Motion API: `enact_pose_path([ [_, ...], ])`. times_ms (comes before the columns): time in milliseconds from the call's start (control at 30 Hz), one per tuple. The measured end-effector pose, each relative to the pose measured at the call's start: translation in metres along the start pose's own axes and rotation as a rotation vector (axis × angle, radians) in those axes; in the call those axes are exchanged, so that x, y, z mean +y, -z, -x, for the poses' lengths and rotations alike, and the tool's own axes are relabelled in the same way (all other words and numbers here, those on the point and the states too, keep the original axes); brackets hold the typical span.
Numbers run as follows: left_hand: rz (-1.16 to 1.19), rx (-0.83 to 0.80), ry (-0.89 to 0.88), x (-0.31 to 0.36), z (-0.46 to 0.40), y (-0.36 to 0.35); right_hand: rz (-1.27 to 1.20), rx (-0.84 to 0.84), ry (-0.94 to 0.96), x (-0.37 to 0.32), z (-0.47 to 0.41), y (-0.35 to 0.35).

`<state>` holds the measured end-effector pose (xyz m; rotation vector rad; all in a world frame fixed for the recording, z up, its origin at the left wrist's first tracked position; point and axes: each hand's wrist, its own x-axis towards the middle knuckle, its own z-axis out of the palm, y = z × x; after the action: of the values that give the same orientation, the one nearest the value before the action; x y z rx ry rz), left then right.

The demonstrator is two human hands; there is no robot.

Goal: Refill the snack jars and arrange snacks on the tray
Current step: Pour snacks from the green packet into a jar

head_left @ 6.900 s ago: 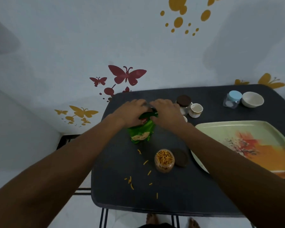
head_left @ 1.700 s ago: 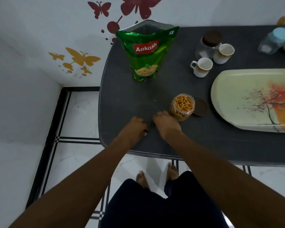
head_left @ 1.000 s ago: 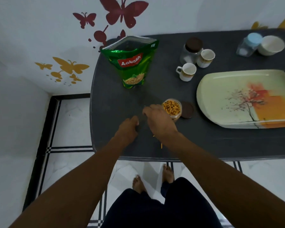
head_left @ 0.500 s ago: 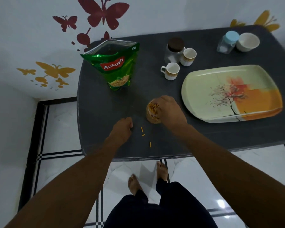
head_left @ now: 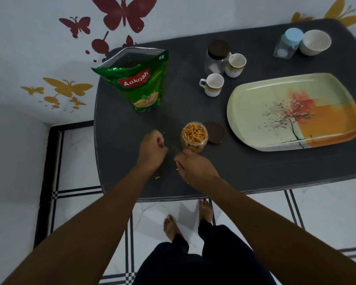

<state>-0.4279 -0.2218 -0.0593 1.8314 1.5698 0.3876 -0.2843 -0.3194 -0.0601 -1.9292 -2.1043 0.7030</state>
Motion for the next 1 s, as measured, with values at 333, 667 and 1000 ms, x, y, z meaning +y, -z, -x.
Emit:
enact_pose_path([
  [333,0.028,-0.164,-0.375,0.083,-0.017,0.006,0.319,-0.199,0.054,0.009,-0.029,-0.041],
  [667,0.051,0.033,-0.29,0.024,-0.004,0.02,0.35,-0.148,0.123,0.013,-0.02,-0.036],
  [1000,-0.445,-0.375,-0.164,-0.087,0.058,0.012,0.196,-0.053,0.011,0.008,-0.008,-0.036],
])
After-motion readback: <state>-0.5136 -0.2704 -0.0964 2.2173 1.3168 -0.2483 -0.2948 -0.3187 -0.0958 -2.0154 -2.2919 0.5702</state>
